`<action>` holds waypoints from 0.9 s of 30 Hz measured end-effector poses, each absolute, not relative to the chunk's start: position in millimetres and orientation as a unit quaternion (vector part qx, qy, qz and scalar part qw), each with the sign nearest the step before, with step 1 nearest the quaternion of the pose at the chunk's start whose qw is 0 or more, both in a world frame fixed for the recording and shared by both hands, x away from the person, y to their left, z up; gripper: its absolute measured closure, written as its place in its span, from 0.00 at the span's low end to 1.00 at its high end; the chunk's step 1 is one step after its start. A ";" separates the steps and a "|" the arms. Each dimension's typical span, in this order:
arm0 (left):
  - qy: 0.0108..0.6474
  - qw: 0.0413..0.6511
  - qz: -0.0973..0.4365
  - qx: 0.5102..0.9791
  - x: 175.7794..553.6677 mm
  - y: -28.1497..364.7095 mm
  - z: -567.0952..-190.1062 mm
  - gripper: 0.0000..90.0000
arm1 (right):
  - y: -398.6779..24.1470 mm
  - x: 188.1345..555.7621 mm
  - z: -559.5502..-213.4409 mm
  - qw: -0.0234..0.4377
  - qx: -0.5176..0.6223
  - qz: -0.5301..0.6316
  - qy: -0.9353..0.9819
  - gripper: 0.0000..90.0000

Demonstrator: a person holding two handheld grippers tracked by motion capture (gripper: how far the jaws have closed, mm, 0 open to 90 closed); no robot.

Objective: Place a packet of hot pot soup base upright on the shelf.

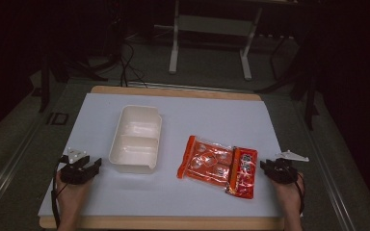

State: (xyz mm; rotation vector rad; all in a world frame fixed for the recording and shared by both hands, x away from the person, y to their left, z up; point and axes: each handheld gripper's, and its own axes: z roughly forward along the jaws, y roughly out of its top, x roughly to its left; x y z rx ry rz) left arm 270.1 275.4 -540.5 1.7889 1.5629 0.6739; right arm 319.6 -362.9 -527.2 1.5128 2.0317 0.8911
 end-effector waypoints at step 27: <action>0.590 0.330 0.246 0.695 269.1 267.0 -541.8 0.53 | -339.1 325.1 -520.3 0.154 0.488 0.322 0.796 0.32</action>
